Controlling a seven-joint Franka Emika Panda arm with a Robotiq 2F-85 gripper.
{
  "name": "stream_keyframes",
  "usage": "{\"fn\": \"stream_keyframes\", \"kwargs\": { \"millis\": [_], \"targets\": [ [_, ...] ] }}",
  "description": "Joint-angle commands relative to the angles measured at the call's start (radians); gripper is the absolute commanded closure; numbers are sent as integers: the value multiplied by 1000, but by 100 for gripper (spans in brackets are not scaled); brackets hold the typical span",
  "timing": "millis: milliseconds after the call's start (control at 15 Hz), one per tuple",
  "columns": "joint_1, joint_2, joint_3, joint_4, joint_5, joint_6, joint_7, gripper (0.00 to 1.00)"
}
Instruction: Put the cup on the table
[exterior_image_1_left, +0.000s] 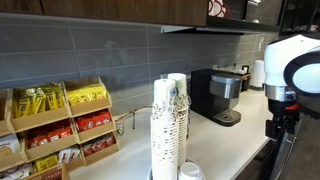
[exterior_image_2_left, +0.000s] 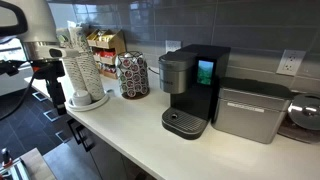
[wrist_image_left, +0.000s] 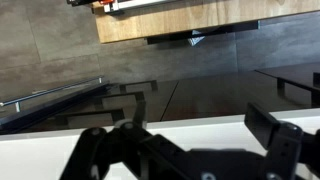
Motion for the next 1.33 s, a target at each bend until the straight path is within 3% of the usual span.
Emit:
{"fn": "stream_keyframes", "kwargs": {
  "millis": [0, 667, 1267],
  "targets": [
    [13, 1, -10, 2, -7, -3, 8, 0],
    [13, 1, -10, 2, -7, -3, 8, 0],
    [247, 50, 28, 89, 152, 327, -134, 0]
  ]
}}
